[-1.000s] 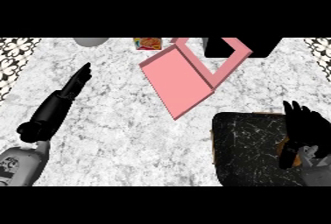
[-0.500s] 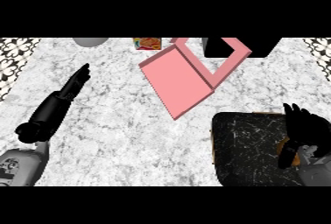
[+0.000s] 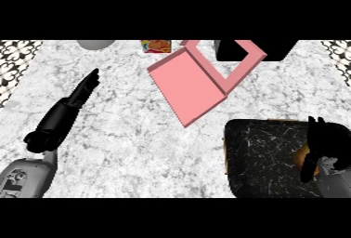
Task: Pick the pear from the tray and place it in the cardboard box
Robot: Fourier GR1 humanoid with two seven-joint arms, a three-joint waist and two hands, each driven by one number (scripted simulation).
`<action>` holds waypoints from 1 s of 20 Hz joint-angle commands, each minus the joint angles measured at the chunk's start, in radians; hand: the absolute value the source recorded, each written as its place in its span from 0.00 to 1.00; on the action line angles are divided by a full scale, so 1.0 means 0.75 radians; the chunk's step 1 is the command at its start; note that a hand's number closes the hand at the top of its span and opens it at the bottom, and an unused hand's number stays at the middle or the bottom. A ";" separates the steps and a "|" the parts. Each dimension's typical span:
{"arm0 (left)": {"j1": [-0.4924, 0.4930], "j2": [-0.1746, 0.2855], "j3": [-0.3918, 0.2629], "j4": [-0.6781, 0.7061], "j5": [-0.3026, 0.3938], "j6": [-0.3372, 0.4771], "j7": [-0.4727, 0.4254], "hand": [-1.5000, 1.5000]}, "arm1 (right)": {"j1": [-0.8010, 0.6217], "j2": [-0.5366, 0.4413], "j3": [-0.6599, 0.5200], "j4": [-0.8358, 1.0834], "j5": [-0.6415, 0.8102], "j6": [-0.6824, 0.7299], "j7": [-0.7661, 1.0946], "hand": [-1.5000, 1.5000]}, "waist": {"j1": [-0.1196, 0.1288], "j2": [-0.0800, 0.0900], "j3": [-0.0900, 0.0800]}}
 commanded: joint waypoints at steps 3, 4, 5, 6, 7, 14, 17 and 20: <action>-0.002 -0.010 0.056 -0.066 -0.002 -0.074 0.076 0.50 | 0.053 0.066 -0.026 0.092 0.091 -0.053 -0.100 0.00 | 0.002 0.000 0.000; 0.015 -0.078 0.003 0.073 -0.098 0.003 -0.089 0.50 | 0.030 -0.022 -0.113 0.151 0.013 -0.034 -0.228 0.00 | -0.002 0.002 0.000; 0.058 -0.044 0.038 -0.085 -0.066 -0.026 0.036 0.50 | 0.054 0.086 -0.015 0.052 0.107 -0.016 -0.098 1.00 | 0.003 -0.001 0.000; -0.017 -0.025 0.083 0.039 -0.030 -0.055 -0.029 0.50 | 0.051 -0.058 -0.054 0.108 0.072 -0.039 -0.310 1.00 | -0.001 0.001 0.000; -0.021 -0.041 0.072 0.117 -0.035 -0.075 -0.099 0.50 | 0.150 -0.032 -0.016 0.015 0.100 -0.095 -0.297 1.00 | -0.009 0.001 0.000; 0.066 -0.113 0.007 -0.099 -0.129 -0.002 0.021 0.50 | -0.010 -0.025 -0.017 0.267 0.284 -0.292 -0.466 1.00 | 0.012 0.001 0.001; -0.042 -0.102 0.064 0.107 -0.122 -0.041 -0.032 0.50 | 0.013 0.008 0.035 0.135 0.352 -0.295 -0.434 1.00 | -0.004 0.002 0.000; -0.065 -0.085 0.016 0.005 -0.086 -0.099 -0.014 0.50 | -0.253 0.412 0.259 0.087 0.344 -0.189 -0.288 1.00 | 0.153 0.025 0.003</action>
